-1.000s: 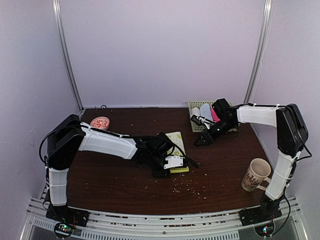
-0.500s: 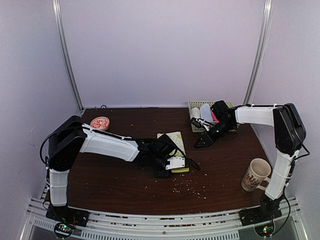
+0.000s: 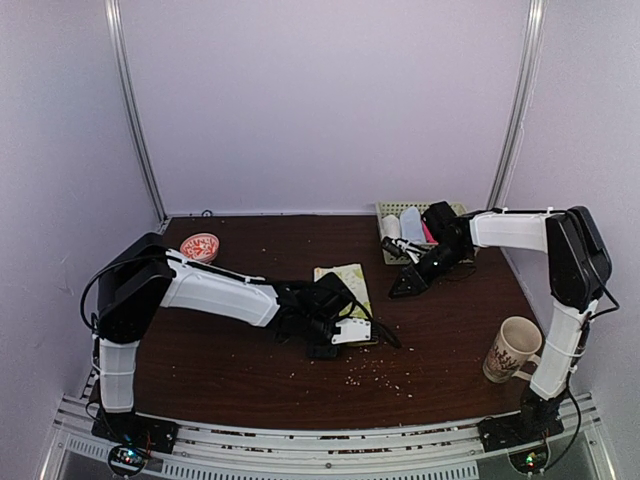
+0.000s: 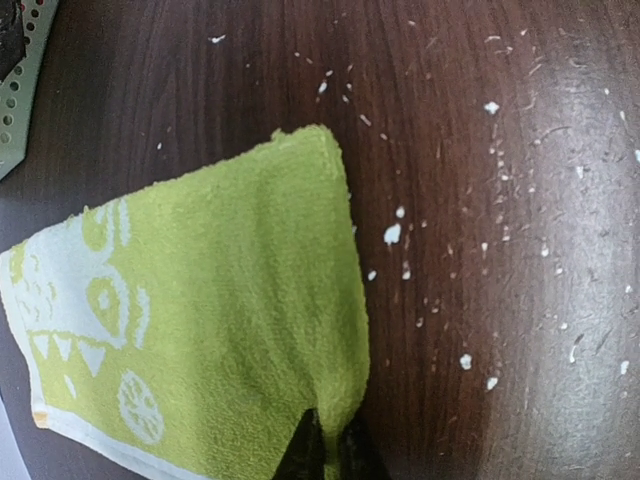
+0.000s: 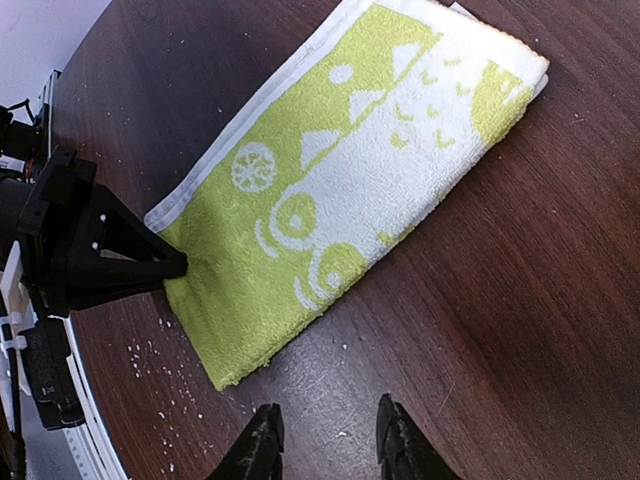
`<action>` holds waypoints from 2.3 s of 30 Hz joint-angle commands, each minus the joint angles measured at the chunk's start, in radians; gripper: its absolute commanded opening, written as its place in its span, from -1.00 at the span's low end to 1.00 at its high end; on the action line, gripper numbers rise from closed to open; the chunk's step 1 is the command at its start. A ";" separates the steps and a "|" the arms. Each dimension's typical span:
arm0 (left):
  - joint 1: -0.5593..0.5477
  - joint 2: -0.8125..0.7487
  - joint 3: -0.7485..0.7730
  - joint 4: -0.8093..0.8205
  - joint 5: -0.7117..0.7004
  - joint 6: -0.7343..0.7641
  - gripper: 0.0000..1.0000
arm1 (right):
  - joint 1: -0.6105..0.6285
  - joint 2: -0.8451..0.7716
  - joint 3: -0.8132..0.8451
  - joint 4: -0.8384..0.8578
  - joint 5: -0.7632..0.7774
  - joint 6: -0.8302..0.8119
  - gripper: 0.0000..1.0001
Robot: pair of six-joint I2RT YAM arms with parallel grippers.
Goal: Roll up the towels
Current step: Pick up the towel from the center of the board, then roll the towel at the center of the board.
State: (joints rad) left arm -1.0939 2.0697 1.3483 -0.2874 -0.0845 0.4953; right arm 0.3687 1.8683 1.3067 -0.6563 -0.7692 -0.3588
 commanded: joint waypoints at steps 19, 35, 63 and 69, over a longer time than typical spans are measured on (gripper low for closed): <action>0.267 0.159 0.137 -0.063 0.939 -0.497 -1.00 | 0.067 -0.393 -0.318 -0.042 0.094 -0.345 -0.27; 0.296 0.224 0.237 -0.160 1.029 -0.594 -1.00 | 0.457 -0.273 -0.310 0.265 0.485 -0.311 -0.07; 0.313 0.115 0.105 0.005 0.957 -0.615 -0.71 | 0.409 -0.073 -0.200 0.194 0.352 -0.322 -0.92; 0.313 -0.100 -0.272 0.595 0.874 -0.791 -0.26 | 0.337 -0.019 -0.139 0.120 0.215 -0.320 -0.99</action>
State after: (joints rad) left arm -0.7898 2.1017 1.2465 -0.1154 0.8776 -0.1741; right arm 0.7547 1.8053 1.1156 -0.4534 -0.4385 -0.6819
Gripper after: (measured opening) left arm 0.340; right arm 0.029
